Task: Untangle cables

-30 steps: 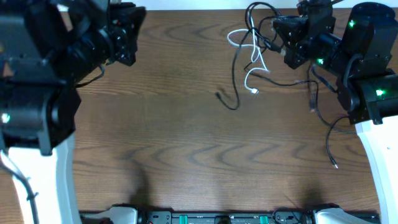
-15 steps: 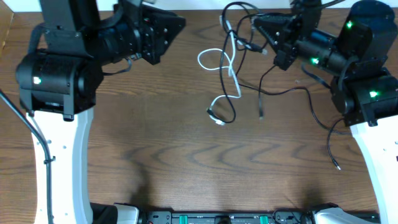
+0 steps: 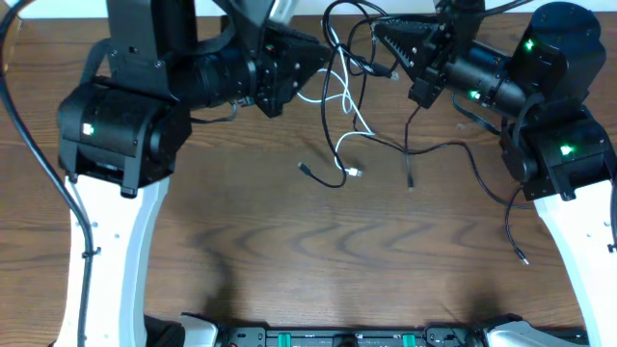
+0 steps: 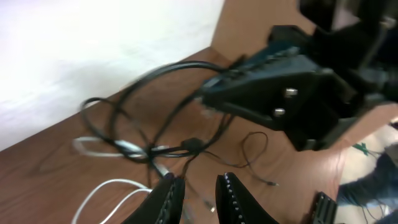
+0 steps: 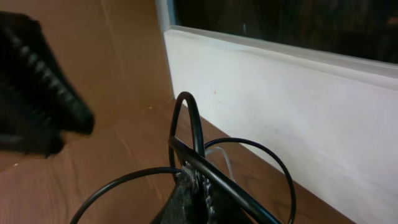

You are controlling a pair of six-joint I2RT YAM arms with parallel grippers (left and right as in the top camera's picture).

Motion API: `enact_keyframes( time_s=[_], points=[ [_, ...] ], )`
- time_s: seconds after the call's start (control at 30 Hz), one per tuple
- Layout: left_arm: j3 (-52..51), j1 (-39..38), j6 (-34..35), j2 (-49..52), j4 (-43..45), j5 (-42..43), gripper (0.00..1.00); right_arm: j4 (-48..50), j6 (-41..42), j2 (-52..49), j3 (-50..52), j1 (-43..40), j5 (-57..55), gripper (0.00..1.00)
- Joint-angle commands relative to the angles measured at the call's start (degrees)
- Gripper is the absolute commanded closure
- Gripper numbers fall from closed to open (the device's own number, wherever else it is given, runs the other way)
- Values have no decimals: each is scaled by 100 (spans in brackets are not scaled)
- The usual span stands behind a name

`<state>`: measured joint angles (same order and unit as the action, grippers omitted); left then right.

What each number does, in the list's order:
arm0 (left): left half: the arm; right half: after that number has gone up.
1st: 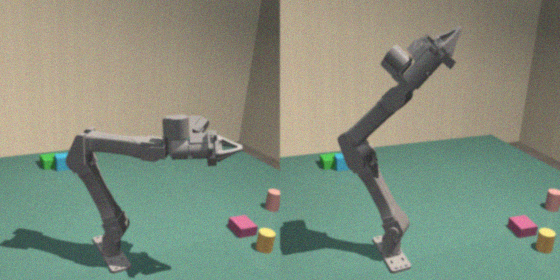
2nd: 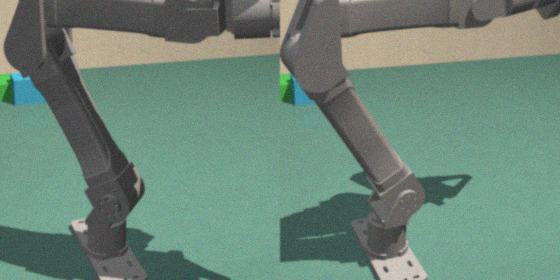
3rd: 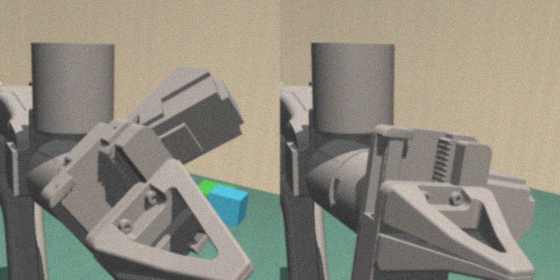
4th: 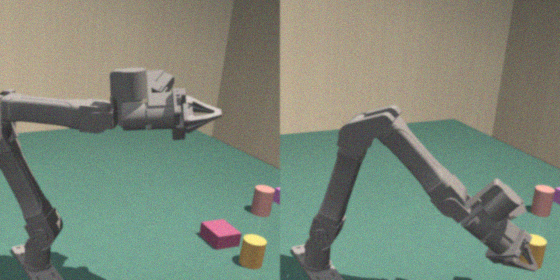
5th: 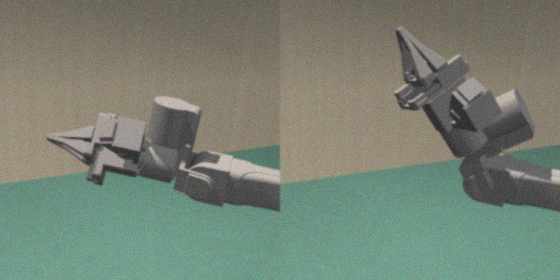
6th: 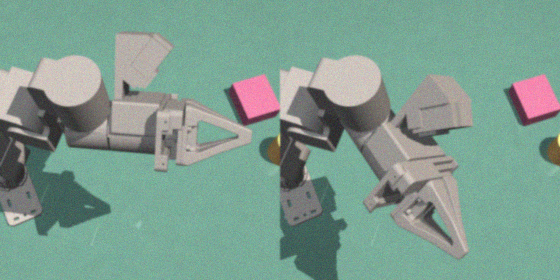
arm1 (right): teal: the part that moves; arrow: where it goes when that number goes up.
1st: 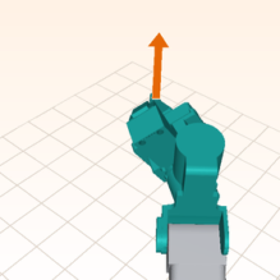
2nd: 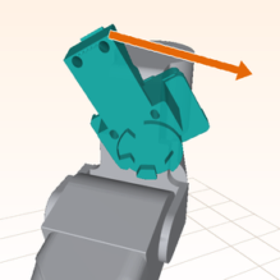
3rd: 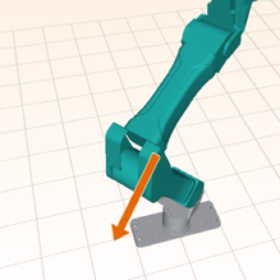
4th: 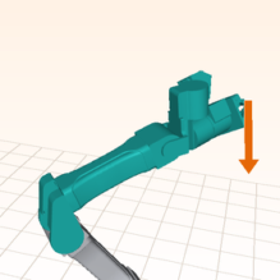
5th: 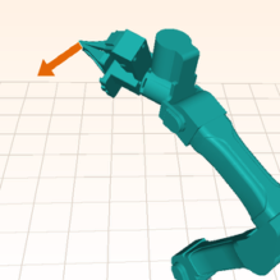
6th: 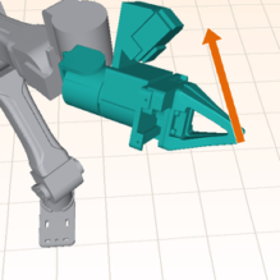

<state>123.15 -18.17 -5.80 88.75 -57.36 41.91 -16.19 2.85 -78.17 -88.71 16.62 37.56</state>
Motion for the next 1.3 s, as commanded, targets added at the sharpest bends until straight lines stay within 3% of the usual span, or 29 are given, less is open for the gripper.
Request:
enact_keyframes(
  time_s=[0.0, 0.37, 0.8, 1.27],
  points=[
    [68, -343, 22, -26, 44, 92, 77, 81, 101, 90, -48, 35, -166, 99],
    [68, -608, -319, 212, 28, -387, 77, 765, 979, 92, -48, 35, 227, 99],
    [68, -608, -623, 310, 149, -1456, 77, 577, 1106, 92, -48, 35, 1069, 99],
    [68, -608, -719, 310, 315, -1453, 60, 660, 1305, 92, -48, 37, 1432, 99]
  ],
)
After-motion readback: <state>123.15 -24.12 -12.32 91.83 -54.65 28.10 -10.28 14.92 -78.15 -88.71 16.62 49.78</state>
